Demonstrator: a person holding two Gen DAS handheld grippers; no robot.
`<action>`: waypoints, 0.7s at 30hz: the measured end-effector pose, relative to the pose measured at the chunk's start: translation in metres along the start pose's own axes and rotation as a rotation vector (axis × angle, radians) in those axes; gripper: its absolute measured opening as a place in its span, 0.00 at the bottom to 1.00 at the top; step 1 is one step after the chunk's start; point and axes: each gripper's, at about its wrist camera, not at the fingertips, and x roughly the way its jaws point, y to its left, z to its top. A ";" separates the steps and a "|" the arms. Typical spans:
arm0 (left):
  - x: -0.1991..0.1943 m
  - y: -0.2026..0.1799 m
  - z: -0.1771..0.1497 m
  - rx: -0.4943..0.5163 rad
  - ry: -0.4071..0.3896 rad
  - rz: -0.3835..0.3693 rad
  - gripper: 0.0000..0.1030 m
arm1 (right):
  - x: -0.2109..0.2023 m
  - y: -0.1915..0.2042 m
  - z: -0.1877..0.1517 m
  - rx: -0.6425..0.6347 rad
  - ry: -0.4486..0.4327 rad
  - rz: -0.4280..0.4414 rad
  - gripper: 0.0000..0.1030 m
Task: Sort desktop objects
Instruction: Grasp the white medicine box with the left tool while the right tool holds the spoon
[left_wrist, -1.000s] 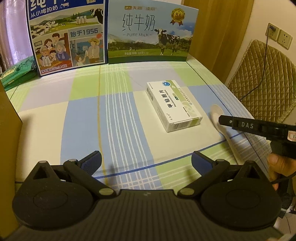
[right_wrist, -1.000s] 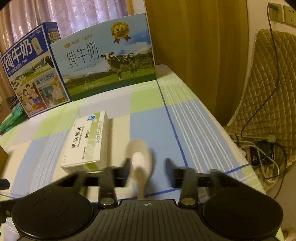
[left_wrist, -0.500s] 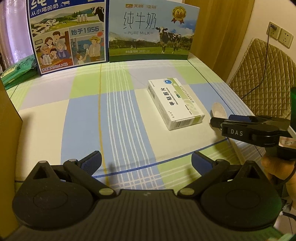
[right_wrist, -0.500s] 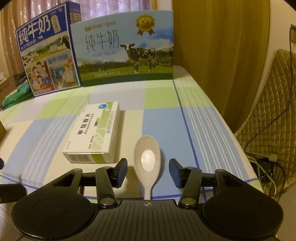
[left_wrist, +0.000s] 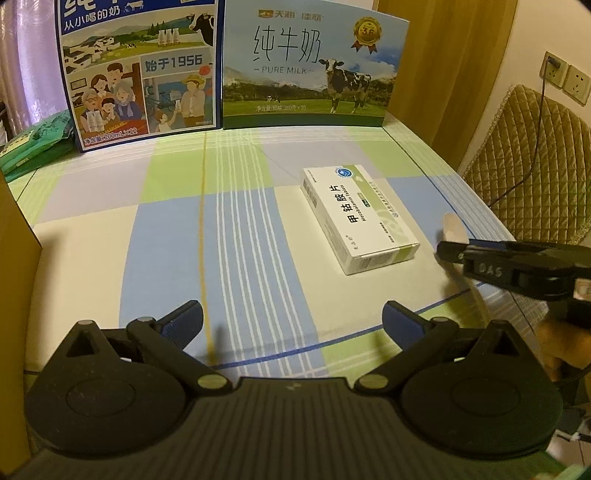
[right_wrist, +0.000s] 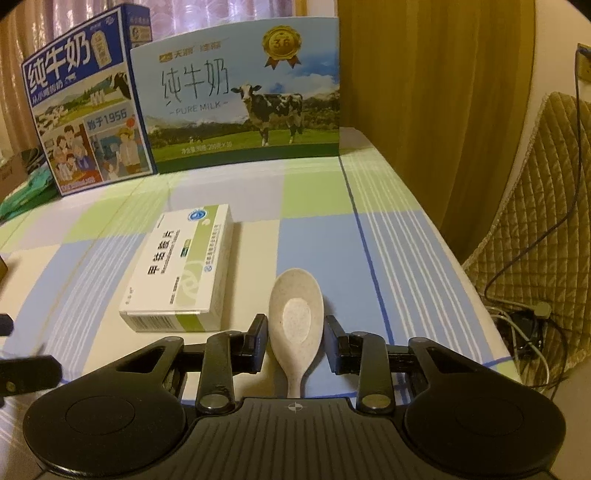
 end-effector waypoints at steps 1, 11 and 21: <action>0.002 0.000 0.001 -0.004 0.000 -0.002 0.98 | -0.001 -0.001 0.002 0.008 -0.004 0.001 0.28; 0.022 -0.027 0.017 0.027 -0.069 -0.032 0.98 | -0.012 -0.018 0.013 0.034 -0.040 -0.006 0.28; 0.069 -0.071 0.015 0.065 -0.073 -0.043 0.98 | -0.011 -0.040 0.014 0.085 -0.040 -0.006 0.29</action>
